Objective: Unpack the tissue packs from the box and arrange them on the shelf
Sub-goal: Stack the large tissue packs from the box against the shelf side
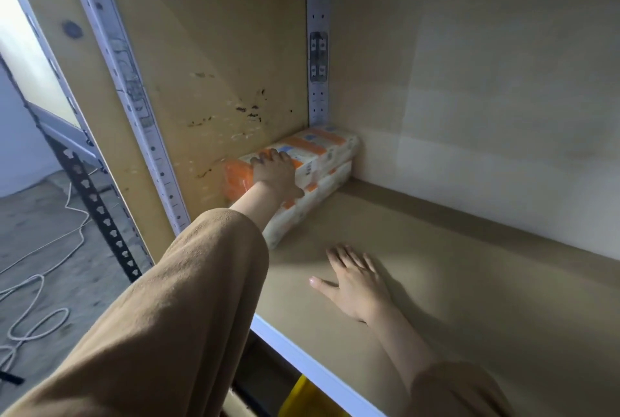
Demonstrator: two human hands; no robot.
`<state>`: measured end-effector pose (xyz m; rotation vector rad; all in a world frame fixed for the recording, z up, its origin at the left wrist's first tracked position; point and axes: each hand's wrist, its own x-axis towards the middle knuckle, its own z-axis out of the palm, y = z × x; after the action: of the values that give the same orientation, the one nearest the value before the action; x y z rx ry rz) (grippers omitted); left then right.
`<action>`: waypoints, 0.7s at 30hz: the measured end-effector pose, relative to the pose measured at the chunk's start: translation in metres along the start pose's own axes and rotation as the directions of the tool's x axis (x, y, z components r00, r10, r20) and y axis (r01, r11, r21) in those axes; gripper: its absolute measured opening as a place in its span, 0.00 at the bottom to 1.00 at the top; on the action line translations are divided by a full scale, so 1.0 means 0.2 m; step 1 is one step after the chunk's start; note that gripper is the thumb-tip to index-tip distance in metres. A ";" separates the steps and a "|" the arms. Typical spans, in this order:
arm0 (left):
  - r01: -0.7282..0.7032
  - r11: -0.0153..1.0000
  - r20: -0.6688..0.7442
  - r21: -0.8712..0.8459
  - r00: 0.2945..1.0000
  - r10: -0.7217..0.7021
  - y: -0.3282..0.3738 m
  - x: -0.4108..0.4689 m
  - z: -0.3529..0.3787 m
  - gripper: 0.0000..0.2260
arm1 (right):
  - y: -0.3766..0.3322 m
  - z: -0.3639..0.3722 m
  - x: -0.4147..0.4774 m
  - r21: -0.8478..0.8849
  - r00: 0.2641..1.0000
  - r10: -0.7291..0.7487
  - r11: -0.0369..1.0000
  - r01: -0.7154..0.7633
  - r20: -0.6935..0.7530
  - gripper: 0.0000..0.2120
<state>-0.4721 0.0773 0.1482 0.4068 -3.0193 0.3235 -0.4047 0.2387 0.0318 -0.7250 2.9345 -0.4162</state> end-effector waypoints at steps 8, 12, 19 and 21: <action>-0.069 0.961 -0.032 -0.269 0.997 0.063 -0.18 -0.15 -0.12 0.22 | -0.03 -0.04 -0.02 -0.048 1.000 0.012 0.999 -0.011 0.015 0.31; -0.103 0.929 -0.181 -0.355 0.983 0.040 -0.26 -0.40 -0.14 0.19 | -0.07 -0.03 -0.08 -0.055 0.999 0.005 0.998 -0.007 -0.037 0.26; -0.085 0.938 -0.114 -0.336 0.992 0.049 -0.58 -0.98 0.10 0.16 | -0.35 0.01 -0.36 0.219 0.992 -0.129 0.968 0.126 0.000 0.20; -0.029 0.945 -0.039 -0.326 0.999 0.017 -0.69 -1.16 0.20 0.15 | -0.47 0.06 -0.49 0.256 0.973 -0.224 0.939 0.230 -0.052 0.19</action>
<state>-0.2144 -0.0027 0.1116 0.3325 -2.9651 -0.1685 -0.2754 0.2023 0.0490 -1.0265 2.7450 -0.8171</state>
